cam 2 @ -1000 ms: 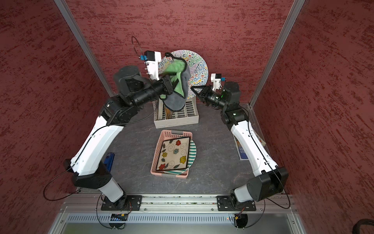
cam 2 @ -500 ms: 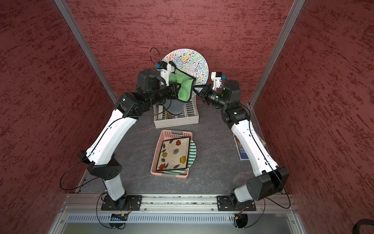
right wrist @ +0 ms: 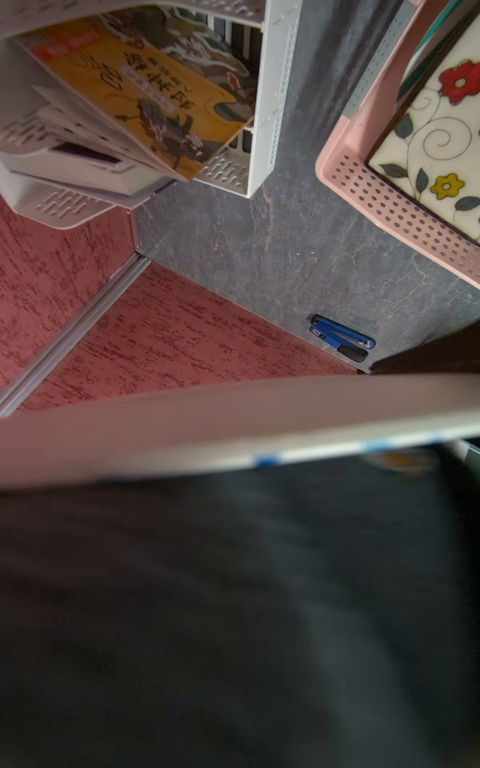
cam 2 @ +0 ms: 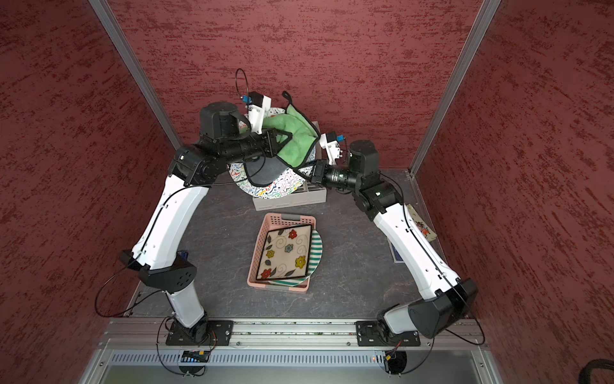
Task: Wipe the wet plate dry
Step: Wipe the plate with towel.
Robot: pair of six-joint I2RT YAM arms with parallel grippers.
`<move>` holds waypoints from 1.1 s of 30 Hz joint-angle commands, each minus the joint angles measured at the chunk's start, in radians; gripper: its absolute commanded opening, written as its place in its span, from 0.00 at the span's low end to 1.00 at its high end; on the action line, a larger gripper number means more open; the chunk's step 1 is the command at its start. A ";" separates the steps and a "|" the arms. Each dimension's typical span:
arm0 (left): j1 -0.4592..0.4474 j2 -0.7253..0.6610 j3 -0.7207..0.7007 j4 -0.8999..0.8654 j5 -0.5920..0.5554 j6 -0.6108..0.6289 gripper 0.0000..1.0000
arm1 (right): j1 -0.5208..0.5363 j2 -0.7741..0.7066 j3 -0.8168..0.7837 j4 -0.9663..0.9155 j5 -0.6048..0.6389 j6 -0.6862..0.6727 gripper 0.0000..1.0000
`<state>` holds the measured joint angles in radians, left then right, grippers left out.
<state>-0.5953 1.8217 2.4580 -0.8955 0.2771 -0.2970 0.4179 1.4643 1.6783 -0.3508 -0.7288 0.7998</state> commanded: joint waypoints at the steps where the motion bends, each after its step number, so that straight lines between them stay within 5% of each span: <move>1: -0.023 0.011 -0.061 -0.124 -0.001 0.030 0.00 | -0.058 0.015 0.156 0.127 0.076 0.022 0.00; 8: 0.097 -0.142 -0.211 -0.046 -0.146 -0.067 0.00 | -0.054 -0.001 0.046 0.225 -0.034 0.064 0.00; 14: 0.124 -0.106 -0.186 0.084 0.072 -0.126 0.00 | 0.071 0.009 0.051 0.200 -0.021 0.020 0.00; 22: 0.164 -0.216 -0.405 0.263 0.086 -0.261 0.00 | -0.130 0.062 0.182 0.251 0.108 0.191 0.00; 29: 0.324 -0.432 -0.857 0.820 0.204 -0.712 0.00 | -0.186 -0.027 -0.160 0.797 0.018 0.610 0.00; 33: 0.328 -0.405 -0.904 1.122 0.231 -0.971 0.00 | -0.148 -0.035 -0.268 0.984 -0.011 0.725 0.00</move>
<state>-0.2581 1.4090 1.5608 -0.1383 0.4469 -1.0142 0.2401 1.4765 1.4380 0.3164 -0.6792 1.3735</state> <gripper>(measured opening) 0.078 0.096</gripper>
